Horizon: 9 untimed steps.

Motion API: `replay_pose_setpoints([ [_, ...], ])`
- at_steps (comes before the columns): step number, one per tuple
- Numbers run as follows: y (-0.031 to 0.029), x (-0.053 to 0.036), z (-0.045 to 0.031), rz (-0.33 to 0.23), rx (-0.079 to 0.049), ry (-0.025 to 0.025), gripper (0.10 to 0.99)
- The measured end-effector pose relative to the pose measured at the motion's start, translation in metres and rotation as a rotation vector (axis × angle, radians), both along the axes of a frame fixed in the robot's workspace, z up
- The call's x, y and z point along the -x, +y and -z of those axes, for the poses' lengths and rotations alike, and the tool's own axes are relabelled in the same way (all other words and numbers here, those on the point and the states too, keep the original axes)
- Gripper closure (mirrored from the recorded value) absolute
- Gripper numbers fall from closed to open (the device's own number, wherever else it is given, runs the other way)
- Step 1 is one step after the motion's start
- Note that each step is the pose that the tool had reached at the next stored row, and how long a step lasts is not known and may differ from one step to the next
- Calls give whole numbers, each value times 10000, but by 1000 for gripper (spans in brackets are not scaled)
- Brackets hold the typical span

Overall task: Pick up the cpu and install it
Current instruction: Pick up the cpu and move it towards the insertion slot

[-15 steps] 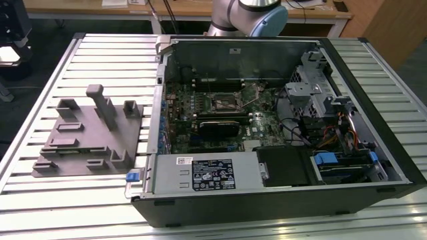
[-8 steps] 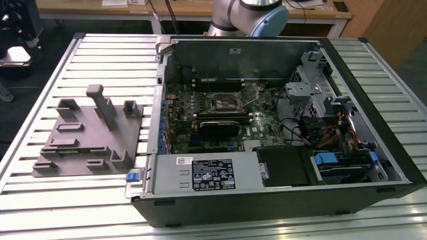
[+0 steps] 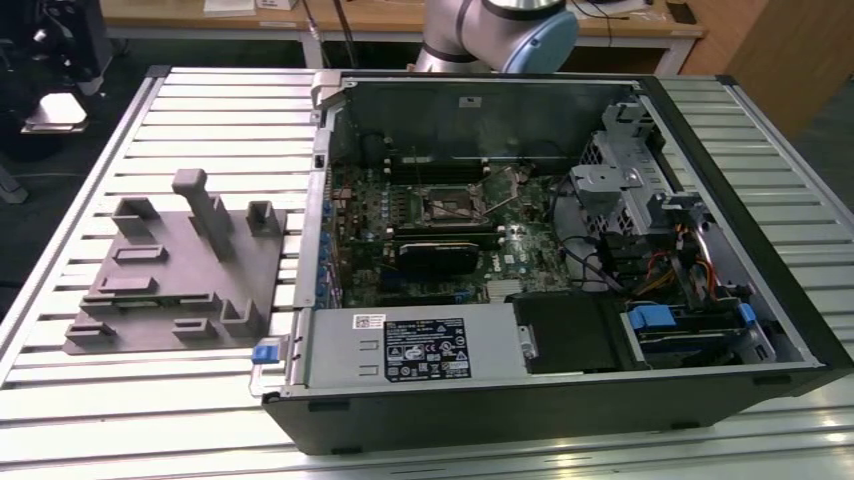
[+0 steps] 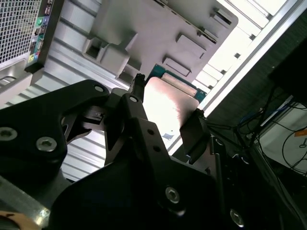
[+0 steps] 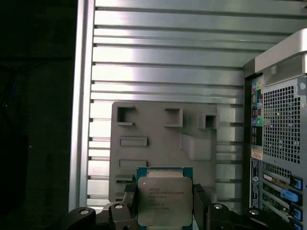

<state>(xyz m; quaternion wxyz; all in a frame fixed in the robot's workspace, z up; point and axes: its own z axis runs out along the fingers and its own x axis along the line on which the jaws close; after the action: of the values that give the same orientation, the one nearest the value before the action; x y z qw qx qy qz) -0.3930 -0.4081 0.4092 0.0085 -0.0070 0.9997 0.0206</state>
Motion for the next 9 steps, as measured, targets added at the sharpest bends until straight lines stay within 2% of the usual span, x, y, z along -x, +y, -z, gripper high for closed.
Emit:
replay_pose_setpoints([
  [9, 0, -213, 1, 0, -1, -1, 541],
])
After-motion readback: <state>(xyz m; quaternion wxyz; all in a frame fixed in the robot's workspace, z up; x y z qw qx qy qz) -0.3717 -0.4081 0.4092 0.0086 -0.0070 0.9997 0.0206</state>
